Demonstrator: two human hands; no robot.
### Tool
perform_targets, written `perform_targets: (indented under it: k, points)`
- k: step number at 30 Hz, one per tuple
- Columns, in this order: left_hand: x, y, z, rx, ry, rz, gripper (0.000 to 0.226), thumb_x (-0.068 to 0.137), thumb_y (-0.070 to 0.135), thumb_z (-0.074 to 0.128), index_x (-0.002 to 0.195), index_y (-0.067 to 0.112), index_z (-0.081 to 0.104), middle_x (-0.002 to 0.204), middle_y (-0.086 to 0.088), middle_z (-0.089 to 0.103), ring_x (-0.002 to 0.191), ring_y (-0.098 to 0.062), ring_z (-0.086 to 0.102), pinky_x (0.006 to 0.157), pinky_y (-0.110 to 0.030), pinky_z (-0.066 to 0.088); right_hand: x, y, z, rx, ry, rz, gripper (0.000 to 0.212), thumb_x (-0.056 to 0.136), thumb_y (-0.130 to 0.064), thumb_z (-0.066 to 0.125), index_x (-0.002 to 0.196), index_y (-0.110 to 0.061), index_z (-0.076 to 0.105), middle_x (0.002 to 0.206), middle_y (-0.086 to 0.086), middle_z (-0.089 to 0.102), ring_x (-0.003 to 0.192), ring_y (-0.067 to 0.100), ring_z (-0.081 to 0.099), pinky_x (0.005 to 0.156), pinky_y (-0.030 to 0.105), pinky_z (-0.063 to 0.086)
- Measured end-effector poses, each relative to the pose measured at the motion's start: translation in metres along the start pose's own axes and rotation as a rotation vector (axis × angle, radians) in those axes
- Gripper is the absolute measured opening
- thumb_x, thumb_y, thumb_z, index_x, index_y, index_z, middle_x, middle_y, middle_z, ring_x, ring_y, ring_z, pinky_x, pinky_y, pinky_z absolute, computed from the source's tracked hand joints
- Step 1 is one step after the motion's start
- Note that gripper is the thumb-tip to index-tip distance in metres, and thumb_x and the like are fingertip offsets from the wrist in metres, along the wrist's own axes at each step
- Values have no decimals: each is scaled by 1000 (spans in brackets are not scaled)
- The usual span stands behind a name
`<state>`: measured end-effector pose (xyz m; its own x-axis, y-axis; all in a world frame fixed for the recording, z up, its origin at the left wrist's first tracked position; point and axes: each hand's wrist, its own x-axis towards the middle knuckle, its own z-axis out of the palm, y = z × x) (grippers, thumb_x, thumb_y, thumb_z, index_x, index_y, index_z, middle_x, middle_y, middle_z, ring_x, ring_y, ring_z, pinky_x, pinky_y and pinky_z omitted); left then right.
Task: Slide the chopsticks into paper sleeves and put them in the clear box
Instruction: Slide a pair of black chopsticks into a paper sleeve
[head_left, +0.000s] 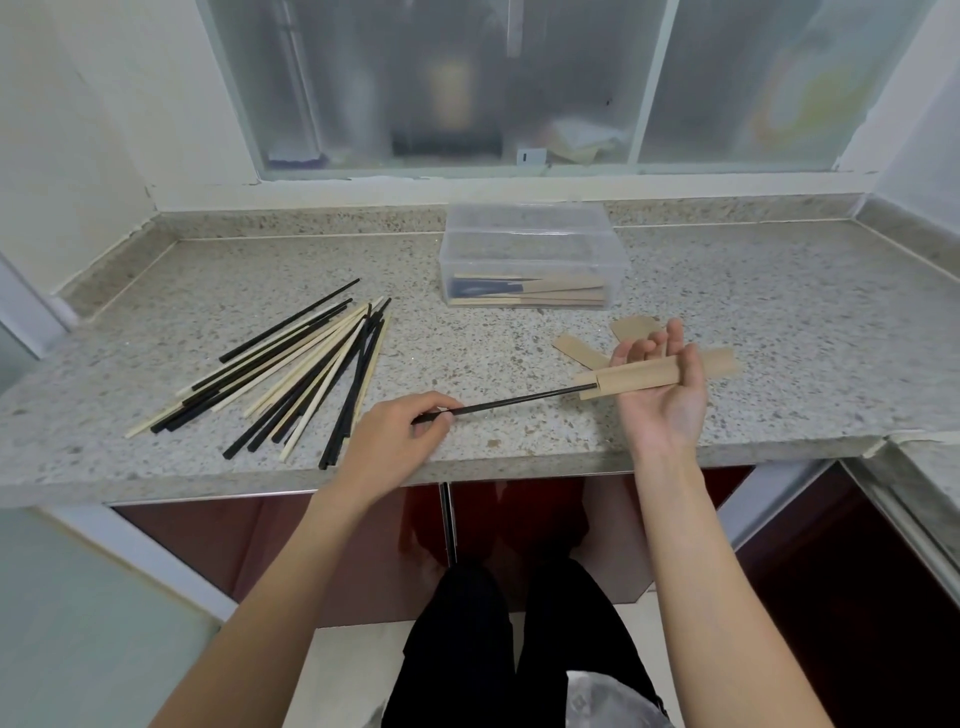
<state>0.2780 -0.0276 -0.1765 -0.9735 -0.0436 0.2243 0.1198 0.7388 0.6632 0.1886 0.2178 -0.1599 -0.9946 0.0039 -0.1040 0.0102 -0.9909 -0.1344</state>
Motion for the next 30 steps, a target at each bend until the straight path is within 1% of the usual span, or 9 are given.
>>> perform_targets:
  k: [5,9,14,16,18,21,24,27,30]
  points:
    - [2,0,0,23,-4,3,17,92,29,56,104,33,68,94,15,68,80,4,59,66,-15,44,-1,0,3,-37,-17,12,30,100,-28,40,99,-13,66,74,0,63,61,11,57,75,28,51]
    - [3,-1,1,11,-17,1,17,92,31,55,104,32,67,92,15,69,79,-2,62,69,-26,51,0,4,3,-114,-14,6,24,99,-23,43,102,-12,64,74,1,62,61,11,58,74,29,53]
    - [2,1,6,-42,-16,-21,17,93,26,55,103,29,68,87,12,68,76,6,58,62,-6,39,1,11,-7,-489,-28,62,34,102,-26,36,107,-8,65,91,3,63,86,13,58,93,32,49]
    - [2,2,8,-66,-9,-19,17,93,25,56,104,26,69,86,11,68,73,8,57,60,-5,38,-3,17,-11,-788,-47,54,42,104,-30,29,107,-10,67,79,-3,61,80,11,53,83,29,46]
    - [2,2,10,-57,14,-20,17,93,25,55,103,27,68,83,10,68,69,7,56,58,-7,38,-9,21,-13,-1081,-35,6,47,104,-35,26,110,-12,67,58,-7,56,61,9,49,61,25,41]
    - [5,1,15,-103,69,-88,15,95,31,50,97,27,65,71,1,65,49,-4,46,49,-19,34,-13,17,-19,-1269,-51,-51,46,103,-43,28,118,-14,61,50,2,42,41,8,35,41,21,29]
    - [13,11,18,-183,29,-145,27,92,46,50,89,24,65,61,4,56,46,-2,40,50,-21,31,-17,17,-20,-1277,-107,-36,35,101,-38,37,116,-16,61,49,0,39,42,10,35,43,23,29]
    - [21,25,24,-206,-88,-143,41,89,52,51,93,13,67,68,0,56,55,-8,44,56,-23,32,-21,24,-17,-1231,-151,-17,31,100,-33,42,117,-15,61,50,-7,47,45,9,40,43,21,32]
    - [23,34,31,-312,-149,-140,28,89,42,57,93,17,70,68,2,56,59,-7,46,59,-23,34,-24,27,-14,-1178,-168,11,29,99,-30,46,118,-14,62,54,-8,52,49,7,46,46,19,39]
